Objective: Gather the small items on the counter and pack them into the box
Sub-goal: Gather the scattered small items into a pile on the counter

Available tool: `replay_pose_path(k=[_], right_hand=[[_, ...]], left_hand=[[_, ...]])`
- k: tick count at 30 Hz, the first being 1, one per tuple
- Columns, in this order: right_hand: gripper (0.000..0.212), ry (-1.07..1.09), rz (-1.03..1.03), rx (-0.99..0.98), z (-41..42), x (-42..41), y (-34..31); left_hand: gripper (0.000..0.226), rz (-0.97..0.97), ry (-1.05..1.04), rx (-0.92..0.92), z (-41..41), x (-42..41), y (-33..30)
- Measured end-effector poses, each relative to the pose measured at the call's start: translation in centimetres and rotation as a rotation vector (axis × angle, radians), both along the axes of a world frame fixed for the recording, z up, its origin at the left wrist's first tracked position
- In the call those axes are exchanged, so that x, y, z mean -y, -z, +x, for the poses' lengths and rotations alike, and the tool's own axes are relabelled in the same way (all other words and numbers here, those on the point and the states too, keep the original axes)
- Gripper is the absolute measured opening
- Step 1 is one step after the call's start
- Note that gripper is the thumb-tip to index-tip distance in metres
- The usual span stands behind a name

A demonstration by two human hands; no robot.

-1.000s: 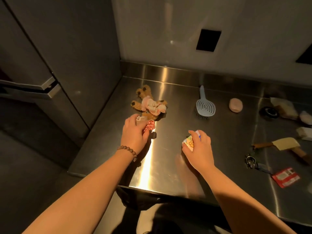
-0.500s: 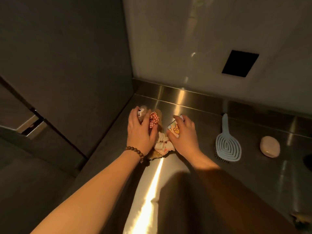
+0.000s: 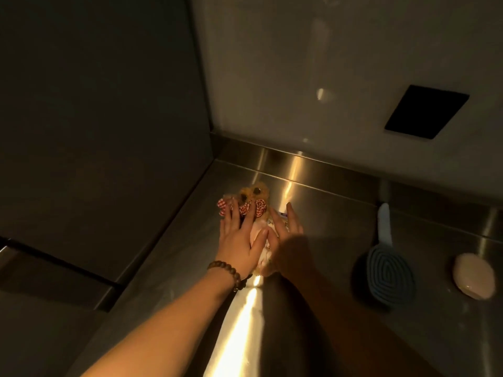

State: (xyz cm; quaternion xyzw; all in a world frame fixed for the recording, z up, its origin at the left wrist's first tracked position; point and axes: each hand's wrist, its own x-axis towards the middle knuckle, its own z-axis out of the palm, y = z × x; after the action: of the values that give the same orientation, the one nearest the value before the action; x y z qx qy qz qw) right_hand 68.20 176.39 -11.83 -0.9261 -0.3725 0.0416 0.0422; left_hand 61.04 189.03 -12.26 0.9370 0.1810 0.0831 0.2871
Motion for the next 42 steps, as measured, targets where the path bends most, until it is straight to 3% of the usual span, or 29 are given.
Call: replay_pose_path(k=[7,12,16,21,25,31,34,37,42], right_hand=[[0.067,0.120,-0.123,-0.003,6.2,-1.4,-0.7],[0.061,0.274,0.066,-0.269,7.2,-1.8,-1.7],[0.057,0.319,0.180,-0.247,6.1,-0.6,-3.1],[0.066,0.366,0.355,-0.157,2.2,4.7,-5.6],[0.070,0.551,0.406,-0.030,-0.8,11.8,-5.8],[0.075,0.838,0.491,-0.171,-2.7,19.3,-3.7],[0.061,0.848,0.601,-0.326,-2.3,19.9,-2.8],[0.045,0.799,0.671,-0.413,-1.6,20.1,-2.7],[0.045,0.633,0.666,-0.538,0.0,18.8,-2.6]], left_hand=[[0.067,0.097,0.074,-0.051,8.2,-2.3,0.5],[0.071,0.216,0.130,-0.142,9.5,-2.8,-0.5],[0.074,0.272,0.207,-0.120,9.0,-1.4,-3.7],[0.070,0.214,0.300,0.058,6.8,3.3,-7.0],[0.071,0.124,0.481,0.118,5.4,8.5,-7.5],[0.076,0.018,0.691,-0.039,4.0,15.8,-4.6],[0.079,0.058,0.774,-0.157,4.1,18.1,-3.0],[0.076,0.140,0.785,-0.163,4.1,19.1,-1.7],[0.078,0.289,0.652,-0.229,4.3,17.5,-0.8]])
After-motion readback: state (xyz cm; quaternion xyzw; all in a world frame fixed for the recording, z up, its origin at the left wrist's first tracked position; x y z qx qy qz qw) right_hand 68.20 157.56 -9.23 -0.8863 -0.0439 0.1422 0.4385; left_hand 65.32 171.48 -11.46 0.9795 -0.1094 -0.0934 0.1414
